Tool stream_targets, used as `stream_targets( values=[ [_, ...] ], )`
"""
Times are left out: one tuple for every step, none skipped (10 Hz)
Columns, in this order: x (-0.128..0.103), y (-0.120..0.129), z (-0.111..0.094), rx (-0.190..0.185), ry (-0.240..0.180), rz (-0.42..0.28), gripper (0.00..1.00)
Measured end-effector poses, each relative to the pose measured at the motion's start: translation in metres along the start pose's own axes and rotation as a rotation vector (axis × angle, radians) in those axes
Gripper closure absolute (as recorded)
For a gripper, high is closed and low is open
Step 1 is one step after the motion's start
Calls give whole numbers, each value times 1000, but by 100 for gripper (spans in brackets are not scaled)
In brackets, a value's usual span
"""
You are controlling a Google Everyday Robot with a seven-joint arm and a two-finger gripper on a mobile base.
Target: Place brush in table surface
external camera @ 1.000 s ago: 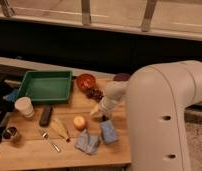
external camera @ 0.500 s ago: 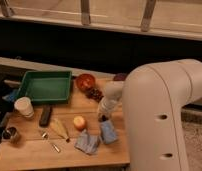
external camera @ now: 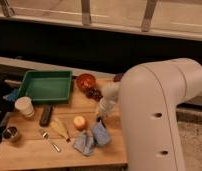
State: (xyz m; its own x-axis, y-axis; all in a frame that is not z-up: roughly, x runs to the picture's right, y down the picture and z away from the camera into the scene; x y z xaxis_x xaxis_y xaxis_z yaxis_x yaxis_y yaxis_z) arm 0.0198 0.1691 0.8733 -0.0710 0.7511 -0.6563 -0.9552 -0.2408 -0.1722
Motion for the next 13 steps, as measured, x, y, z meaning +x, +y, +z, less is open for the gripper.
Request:
stream_targets(
  values=[
    [-1,-2,-1,-2,-3,3,100],
    [-1,-1,-1,-5,-4,1,100],
    [-5,2,-10,-30,-21,2,100],
    [-10,0,-23,-52,-44,8,100],
    [-15,-2,-38,-71,-64,15,100],
    [-21,0,-57,-98,-91,18,100],
    [-27,-1,-79,-131,-125,24,100],
    [-30,-3,-90,-153,-146,29,100],
    [-33,-6,-100,-175,-170,32,100],
    [-36,-4,-107,-193,-190,28,100],
    [-39,-5,-115,-205,-210,28,100],
    [-42,-8,-123,-211,-231,30,100],
    [-45,-11,-130,-214,-247,33,100]
  ],
)
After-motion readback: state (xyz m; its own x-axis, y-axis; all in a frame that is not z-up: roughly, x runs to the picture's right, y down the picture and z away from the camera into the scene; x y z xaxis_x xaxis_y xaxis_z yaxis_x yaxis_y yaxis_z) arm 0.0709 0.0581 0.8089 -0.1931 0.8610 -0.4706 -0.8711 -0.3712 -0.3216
